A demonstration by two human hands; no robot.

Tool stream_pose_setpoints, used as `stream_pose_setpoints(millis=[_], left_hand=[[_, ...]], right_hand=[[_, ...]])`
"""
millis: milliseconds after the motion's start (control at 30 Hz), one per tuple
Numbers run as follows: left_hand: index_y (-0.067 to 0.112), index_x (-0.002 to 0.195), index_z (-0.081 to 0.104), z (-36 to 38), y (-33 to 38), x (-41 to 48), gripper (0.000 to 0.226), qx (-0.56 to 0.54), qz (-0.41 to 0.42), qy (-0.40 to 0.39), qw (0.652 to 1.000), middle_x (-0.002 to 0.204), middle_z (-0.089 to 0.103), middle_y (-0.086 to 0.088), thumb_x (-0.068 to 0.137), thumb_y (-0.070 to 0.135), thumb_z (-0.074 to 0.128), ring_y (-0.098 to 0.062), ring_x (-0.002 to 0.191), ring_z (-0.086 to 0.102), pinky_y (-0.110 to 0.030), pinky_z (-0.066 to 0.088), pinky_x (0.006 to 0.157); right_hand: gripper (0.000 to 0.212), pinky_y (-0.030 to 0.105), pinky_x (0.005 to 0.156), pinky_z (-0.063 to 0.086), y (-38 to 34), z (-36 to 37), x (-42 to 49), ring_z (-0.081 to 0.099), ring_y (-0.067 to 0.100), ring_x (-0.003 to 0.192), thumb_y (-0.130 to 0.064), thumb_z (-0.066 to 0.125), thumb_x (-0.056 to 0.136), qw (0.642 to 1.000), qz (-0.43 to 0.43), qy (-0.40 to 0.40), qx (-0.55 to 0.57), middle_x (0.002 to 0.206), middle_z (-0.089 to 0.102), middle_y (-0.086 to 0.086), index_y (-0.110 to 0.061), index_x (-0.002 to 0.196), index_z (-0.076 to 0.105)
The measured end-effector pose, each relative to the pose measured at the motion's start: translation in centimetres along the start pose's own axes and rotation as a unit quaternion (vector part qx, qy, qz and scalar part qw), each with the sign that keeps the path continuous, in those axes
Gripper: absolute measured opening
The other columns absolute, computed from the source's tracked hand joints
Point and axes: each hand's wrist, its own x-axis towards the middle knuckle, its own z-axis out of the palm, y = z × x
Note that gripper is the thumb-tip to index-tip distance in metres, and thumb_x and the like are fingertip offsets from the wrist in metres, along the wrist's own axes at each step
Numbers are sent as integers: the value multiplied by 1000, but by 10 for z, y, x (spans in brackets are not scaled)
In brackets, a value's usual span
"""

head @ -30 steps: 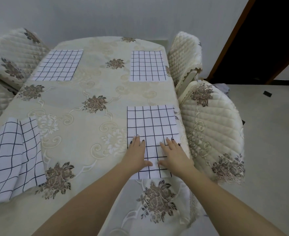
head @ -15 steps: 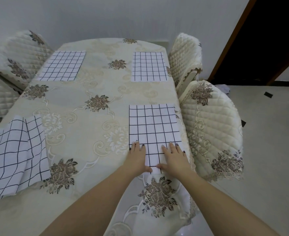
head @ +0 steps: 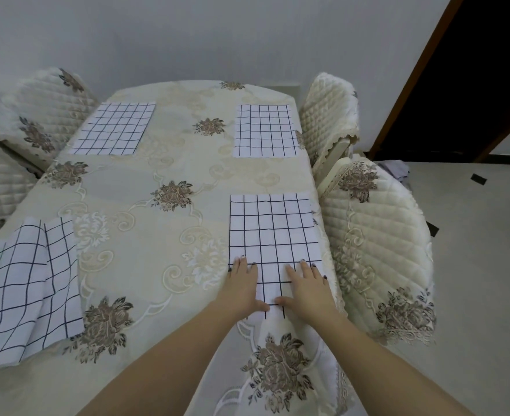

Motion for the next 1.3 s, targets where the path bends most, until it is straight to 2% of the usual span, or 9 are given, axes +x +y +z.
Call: stream_pose_setpoints(millis=[133, 267, 467, 867, 933, 1067, 1167, 1300], left_hand=[[8, 152, 9, -21, -4, 14, 106, -23, -1, 55, 998, 161, -3, -16, 78, 54, 69, -31, 149, -7, -43, 7, 121], [7, 152, 11, -48, -15, 38, 106, -51, -26, 66, 996, 160, -1, -18, 77, 51, 71, -32, 149, -6, -42, 9, 121], [5, 151, 10, -82, -32, 86, 108, -46, -58, 56, 996, 160, 2, -16, 76, 52, 72, -31, 149, -3, -43, 13, 121], [9, 153, 6, -100, -44, 159, 119, 2, 6, 2, 1000, 161, -3, -14, 69, 60, 73, -30, 149, -7, -45, 10, 121], [9, 153, 5, -98, -45, 163, 122, 10, 7, -4, 1000, 161, -4, -15, 66, 62, 73, -31, 148, -8, -46, 9, 120], [6, 152, -4, -94, -46, 164, 125, 59, 7, -20, 998, 159, -12, -20, 69, 62, 71, -34, 147, -14, -47, 5, 121], [4, 151, -8, -94, -44, 165, 127, 81, 5, -27, 996, 158, -15, -21, 70, 61, 71, -35, 146, -15, -47, 5, 120], [3, 151, -9, -95, -44, 164, 126, 93, 4, -30, 995, 158, -17, -22, 72, 61, 70, -36, 146, -16, -48, 5, 120]], right_hand=[[84, 49, 119, 12, -2, -13, 17, 0, 31, 148, -65, 51, 84, 999, 6, 40, 21, 161, 3, 8, -30, 152, 14], [81, 49, 118, 14, -3, -35, 44, 1, 32, 148, -63, 50, 86, 999, 7, 46, 26, 161, 5, 8, -29, 151, 16], [71, 48, 119, 13, -7, -63, 101, 0, 32, 148, -54, 45, 93, 999, -13, 46, 18, 161, 5, 9, -26, 152, 16], [53, 48, 119, 7, -55, -66, 188, -4, 29, 148, -30, 30, 101, 990, -132, 7, -58, 162, 1, 6, -21, 152, 16], [57, 49, 119, 5, -59, -62, 194, -6, 28, 148, -35, 33, 100, 990, -133, -8, -51, 162, -1, 2, -27, 152, 13], [71, 52, 118, 2, -51, -54, 202, -8, 24, 149, -58, 40, 91, 993, -106, -12, -44, 162, -5, -4, -39, 151, 6], [83, 48, 120, 1, -30, -62, 201, -10, 25, 148, -68, 42, 86, 996, -74, 1, -45, 162, -9, -1, -36, 152, 2], [86, 44, 121, 6, 6, -75, 195, -7, 24, 149, -66, 45, 86, 999, -27, 7, -37, 162, -7, 2, -32, 153, 2]])
